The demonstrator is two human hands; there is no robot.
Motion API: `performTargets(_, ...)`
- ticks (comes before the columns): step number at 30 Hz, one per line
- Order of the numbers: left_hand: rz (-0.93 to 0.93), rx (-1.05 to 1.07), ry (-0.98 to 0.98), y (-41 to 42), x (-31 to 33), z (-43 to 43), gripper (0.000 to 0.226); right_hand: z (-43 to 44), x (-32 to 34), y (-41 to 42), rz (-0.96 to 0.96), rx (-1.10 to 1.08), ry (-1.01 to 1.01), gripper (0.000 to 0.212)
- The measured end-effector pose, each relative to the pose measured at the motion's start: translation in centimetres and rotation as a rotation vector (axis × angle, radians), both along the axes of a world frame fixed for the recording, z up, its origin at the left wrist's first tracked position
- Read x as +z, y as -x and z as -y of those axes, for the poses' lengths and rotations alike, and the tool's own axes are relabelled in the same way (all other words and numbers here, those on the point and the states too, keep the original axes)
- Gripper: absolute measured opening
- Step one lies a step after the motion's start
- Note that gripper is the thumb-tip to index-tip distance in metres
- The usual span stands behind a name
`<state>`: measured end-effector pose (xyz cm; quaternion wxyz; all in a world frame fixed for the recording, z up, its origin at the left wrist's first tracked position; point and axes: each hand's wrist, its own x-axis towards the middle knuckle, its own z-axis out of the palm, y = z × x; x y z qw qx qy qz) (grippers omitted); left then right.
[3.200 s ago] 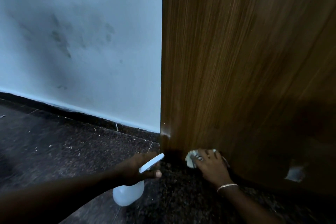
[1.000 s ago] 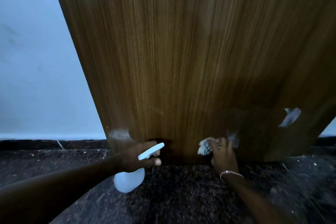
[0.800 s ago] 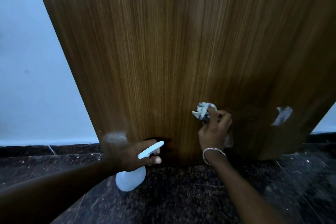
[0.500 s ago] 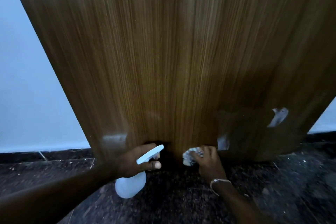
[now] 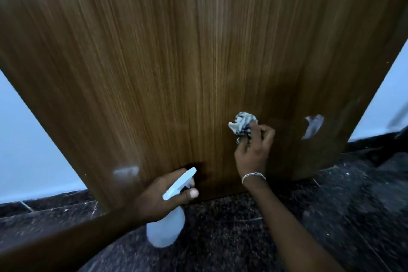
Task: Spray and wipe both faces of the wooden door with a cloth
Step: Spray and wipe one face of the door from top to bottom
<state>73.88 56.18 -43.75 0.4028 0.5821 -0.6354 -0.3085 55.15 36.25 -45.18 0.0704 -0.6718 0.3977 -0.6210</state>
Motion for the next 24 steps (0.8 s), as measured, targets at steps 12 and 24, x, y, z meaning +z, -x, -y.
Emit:
performTargets(12, 0.1, 0.161, 0.248, 7.8, 1.4, 6.8, 0.051, 3.6, -2.1, 4.1, 0.456, -0.194, -0.423, 0.042)
performTargets(24, 0.127, -0.002, 0.223, 9.5, -0.4, 9.6, 0.036, 10.3, 1.1, 12.2, 0.462, -0.314, -0.361, 0.043)
